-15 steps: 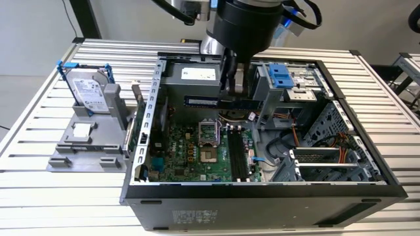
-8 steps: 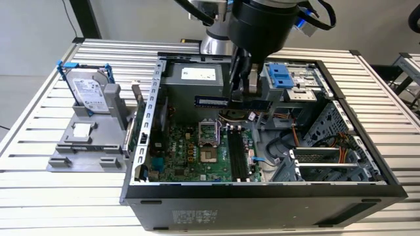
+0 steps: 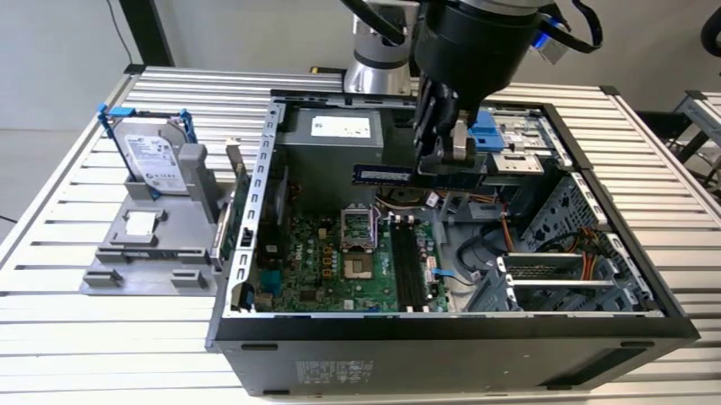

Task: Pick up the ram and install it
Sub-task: 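Pick up the ram and move it above insertion slot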

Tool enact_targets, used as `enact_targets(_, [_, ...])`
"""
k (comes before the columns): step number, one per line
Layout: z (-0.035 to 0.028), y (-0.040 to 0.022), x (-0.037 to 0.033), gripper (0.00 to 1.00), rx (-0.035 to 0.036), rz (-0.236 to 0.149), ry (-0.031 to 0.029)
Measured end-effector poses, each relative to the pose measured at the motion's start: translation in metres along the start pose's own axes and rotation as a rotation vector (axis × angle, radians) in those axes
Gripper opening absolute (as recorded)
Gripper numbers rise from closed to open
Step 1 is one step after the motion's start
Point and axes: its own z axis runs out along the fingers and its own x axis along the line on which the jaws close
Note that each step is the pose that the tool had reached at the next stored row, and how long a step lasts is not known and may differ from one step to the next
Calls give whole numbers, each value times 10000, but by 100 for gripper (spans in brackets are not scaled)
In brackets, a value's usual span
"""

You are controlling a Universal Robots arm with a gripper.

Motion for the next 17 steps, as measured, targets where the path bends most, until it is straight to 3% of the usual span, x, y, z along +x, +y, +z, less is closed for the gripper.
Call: enact_targets(17, [-28, -410, -22, 0, -7, 0, 3])
